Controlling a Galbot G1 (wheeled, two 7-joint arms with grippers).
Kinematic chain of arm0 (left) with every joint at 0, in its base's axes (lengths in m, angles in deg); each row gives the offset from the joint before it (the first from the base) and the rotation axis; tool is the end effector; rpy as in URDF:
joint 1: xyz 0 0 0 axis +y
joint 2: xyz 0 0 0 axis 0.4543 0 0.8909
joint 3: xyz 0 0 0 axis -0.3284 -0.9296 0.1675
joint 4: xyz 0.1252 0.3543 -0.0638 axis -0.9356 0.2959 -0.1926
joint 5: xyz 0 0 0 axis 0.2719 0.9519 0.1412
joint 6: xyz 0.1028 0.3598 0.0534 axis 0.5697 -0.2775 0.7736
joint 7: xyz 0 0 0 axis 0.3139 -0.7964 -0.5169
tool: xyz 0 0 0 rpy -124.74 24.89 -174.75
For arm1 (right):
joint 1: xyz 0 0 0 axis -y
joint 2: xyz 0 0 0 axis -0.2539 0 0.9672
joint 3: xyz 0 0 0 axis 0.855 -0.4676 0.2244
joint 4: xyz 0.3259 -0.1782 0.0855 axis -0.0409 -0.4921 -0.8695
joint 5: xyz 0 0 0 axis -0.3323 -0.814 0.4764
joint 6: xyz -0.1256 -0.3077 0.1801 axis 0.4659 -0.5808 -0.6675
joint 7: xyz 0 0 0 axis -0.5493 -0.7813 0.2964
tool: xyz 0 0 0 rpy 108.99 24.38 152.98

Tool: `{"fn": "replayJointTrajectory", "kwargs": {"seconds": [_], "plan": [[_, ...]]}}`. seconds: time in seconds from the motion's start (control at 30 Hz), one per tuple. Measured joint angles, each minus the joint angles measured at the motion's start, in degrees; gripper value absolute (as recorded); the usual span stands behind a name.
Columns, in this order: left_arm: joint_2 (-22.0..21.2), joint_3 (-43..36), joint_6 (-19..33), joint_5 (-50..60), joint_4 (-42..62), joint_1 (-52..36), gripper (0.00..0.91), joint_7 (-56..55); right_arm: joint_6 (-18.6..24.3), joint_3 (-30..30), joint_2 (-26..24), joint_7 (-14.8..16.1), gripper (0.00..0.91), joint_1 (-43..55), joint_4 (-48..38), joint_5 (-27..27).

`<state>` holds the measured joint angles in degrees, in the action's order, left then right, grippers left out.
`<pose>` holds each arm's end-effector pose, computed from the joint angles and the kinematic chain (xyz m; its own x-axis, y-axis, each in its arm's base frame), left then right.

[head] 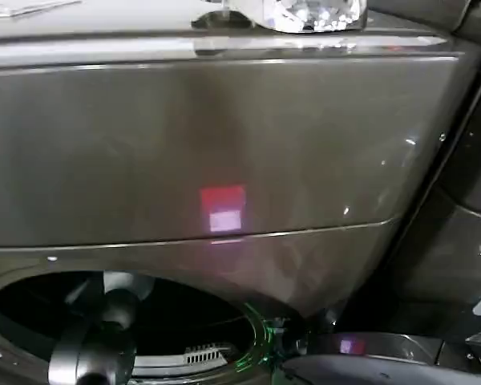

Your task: Grasp the clothes from the dryer.

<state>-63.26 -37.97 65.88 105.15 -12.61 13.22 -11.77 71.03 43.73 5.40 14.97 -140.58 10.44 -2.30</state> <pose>0.6619 0.0583 -0.3073 -0.6232 0.4081 0.6672 0.7598 0.1139 0.6400 -0.1802 -0.4930 -0.1384 0.0220 0.9359 -0.3515 0.9980 -0.0412 -0.0473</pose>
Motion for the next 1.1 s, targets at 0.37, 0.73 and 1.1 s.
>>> {"fn": "replayJointTrajectory", "kwargs": {"seconds": [0.37,0.73,1.1], "plan": [[0.62,-0.47,-0.69,-6.33,-3.91,1.66,0.0,0.01,-0.22,-0.69,0.2,0.64,0.907,0.26,0.97,-0.26],[-0.96,0.53,-17.83,-28.56,-26.27,11.68,0.0,-16.51,-0.39,-1.74,0.42,1.91,0.907,0.3,3.21,-1.63],[-3.37,1.03,-33.17,-48.73,-48.11,24.91,0.0,-36.25,-1.15,-1.98,0.92,2.48,0.907,0.24,4.98,0.12]]}}
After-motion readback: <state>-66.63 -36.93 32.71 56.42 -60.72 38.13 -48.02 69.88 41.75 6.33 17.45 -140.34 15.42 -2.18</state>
